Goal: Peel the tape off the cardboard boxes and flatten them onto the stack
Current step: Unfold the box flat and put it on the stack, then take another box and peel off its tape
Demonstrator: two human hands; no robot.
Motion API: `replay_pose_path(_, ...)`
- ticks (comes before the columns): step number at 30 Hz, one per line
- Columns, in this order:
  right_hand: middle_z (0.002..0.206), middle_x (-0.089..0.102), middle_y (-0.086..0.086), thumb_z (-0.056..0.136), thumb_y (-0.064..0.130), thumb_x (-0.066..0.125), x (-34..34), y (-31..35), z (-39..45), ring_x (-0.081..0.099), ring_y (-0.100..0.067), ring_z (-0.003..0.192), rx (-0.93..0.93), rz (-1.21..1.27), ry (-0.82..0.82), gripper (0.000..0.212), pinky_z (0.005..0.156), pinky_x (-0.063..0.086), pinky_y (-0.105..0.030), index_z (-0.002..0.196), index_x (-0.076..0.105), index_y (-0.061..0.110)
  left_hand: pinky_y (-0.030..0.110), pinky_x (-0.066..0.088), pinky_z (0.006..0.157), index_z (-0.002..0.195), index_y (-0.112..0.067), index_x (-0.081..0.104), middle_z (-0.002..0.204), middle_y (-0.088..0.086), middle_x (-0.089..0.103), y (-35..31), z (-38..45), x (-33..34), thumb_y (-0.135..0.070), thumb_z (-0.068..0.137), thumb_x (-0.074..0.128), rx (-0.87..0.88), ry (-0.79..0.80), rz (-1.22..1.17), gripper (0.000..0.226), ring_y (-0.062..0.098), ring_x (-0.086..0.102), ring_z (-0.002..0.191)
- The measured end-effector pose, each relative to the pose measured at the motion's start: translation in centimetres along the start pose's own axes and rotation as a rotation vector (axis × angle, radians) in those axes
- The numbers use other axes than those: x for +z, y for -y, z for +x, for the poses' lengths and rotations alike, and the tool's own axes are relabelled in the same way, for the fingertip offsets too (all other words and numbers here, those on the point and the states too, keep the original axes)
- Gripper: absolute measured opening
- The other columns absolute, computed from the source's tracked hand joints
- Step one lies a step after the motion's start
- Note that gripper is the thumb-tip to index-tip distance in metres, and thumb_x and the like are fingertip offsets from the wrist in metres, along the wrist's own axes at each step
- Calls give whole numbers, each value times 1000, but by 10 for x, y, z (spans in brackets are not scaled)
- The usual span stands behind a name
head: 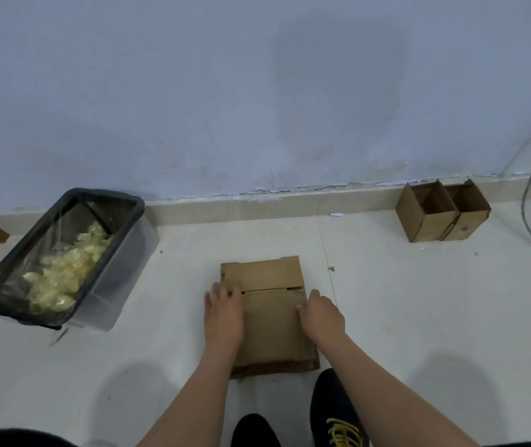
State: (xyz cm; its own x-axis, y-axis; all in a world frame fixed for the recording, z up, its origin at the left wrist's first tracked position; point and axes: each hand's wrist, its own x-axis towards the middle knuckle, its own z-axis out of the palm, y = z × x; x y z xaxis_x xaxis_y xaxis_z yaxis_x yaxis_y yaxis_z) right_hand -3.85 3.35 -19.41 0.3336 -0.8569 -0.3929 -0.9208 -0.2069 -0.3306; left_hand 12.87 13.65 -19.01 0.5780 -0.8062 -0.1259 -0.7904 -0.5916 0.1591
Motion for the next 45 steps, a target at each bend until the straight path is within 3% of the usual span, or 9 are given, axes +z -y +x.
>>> replay_pose_path(4, 124, 57, -8, 104, 32, 40, -31, -3, -10, 55, -25, 113, -61, -76, -48, 34, 83, 47, -35, 130, 46, 11, 45, 6, 128, 157, -17, 33, 169, 10, 19, -40, -1, -31, -28, 111, 26, 119, 140, -40, 48, 28, 13, 157)
replay_pose_path(9, 133, 52, -10, 104, 32, 40, -93, -25, -28, 54, -28, 118, -103, -196, -137, 43, 96, 43, -37, 140, 40, 9, 53, 4, 127, 159, -17, 29, 170, 8, 13, -95, -12, -67, -40, 111, 18, 224, 327, 13, 55, 29, 10, 157)
replay_pose_path(18, 142, 46, -13, 101, 17, 45, -207, -110, -20, 50, -31, 125, 2, -230, -242, 43, 102, 41, -41, 143, 37, 11, 55, 12, 124, 161, -17, 20, 171, 3, 7, -235, 7, -103, -38, 110, 25, 395, 321, 20, 55, 30, 8, 156)
replay_pose_path(27, 157, 30, -14, 95, 8, 52, -258, -184, 73, 33, -31, 143, 62, -285, -258, 56, 113, 36, -46, 148, 34, 8, 55, 24, 121, 162, -13, 16, 171, 3, 9, -373, 82, -68, -32, 108, 37, 577, 292, 21, 60, 34, 14, 154)
replay_pose_path(32, 165, 15, -11, 91, -2, 55, -246, -219, 144, 38, -29, 142, 57, -272, -158, 68, 108, 43, -44, 152, 27, 9, 55, 27, 120, 163, -14, 11, 171, 1, 7, -421, 134, -24, -24, 104, 45, 633, 334, -13, 69, 33, 19, 153)
replay_pose_path(36, 165, 14, -13, 88, 2, 63, -225, -244, 194, 31, -29, 147, -4, -300, -95, 79, 114, 36, -46, 155, 21, 8, 50, 32, 119, 162, -10, 11, 170, 6, 11, -438, 170, 12, -19, 100, 48, 691, 342, -61, 73, 29, 22, 154)
replay_pose_path(39, 158, 29, -19, 95, 2, 52, -217, -250, 209, 35, -34, 143, -4, -355, -108, 58, 114, 34, -44, 150, 33, 3, 53, 39, 112, 161, -14, 18, 165, 9, 27, -436, 181, 30, -17, 98, 55, 668, 362, -83, 73, 35, 35, 145)
replay_pose_path(42, 141, 47, -22, 103, 6, 35, -216, -253, 220, 46, -37, 130, 1, -379, -146, 38, 102, 38, -40, 139, 47, -2, 52, 45, 102, 150, -13, 38, 153, 10, 36, -429, 181, 41, -15, 96, 60, 657, 313, -91, 59, 38, 42, 133)
replay_pose_path(45, 129, 57, -21, 100, 4, 40, -216, -242, 217, 54, -39, 119, 34, -262, -187, 32, 93, 45, -41, 127, 57, -1, 49, 45, 96, 133, -7, 54, 145, 11, 36, -420, 175, 43, -15, 97, 60, 658, 214, -55, 38, 36, 38, 131)
